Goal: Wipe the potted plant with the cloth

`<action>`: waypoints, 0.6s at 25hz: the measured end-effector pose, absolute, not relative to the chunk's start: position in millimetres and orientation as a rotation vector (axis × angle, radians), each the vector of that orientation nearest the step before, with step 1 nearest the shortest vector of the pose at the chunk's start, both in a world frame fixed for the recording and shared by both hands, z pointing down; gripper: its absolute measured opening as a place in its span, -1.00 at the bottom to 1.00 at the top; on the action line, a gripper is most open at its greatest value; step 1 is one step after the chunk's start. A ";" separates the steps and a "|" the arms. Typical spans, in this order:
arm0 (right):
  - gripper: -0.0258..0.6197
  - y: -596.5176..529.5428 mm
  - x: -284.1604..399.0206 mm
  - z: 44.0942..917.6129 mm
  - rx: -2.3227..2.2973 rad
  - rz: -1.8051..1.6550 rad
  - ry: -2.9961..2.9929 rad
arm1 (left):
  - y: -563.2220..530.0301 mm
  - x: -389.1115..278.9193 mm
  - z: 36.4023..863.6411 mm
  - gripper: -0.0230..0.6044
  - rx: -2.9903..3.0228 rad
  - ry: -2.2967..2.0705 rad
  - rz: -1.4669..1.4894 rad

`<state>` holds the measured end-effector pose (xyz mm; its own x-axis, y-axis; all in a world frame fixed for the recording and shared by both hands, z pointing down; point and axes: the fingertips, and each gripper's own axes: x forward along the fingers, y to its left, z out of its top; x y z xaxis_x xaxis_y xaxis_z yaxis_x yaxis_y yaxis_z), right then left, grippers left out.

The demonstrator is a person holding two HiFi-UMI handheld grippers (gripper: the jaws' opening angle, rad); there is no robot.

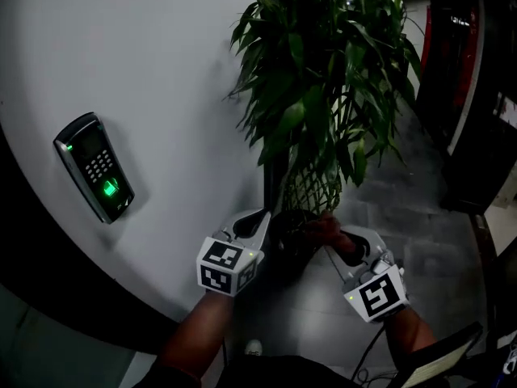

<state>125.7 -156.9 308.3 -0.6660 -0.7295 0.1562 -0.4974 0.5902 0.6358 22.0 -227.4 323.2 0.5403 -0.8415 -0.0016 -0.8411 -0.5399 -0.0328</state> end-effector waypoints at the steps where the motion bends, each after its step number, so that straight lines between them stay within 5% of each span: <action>1: -0.72 -170.8 117.7 294.1 0.994 -0.856 -2.369 | -241.9 18.8 314.9 -0.87 -2.730 1.478 -0.006; 15: -0.72 -319.5 8.1 152.1 1.192 -1.425 -1.693 | -402.2 -7.6 243.3 -0.87 -2.647 1.432 0.159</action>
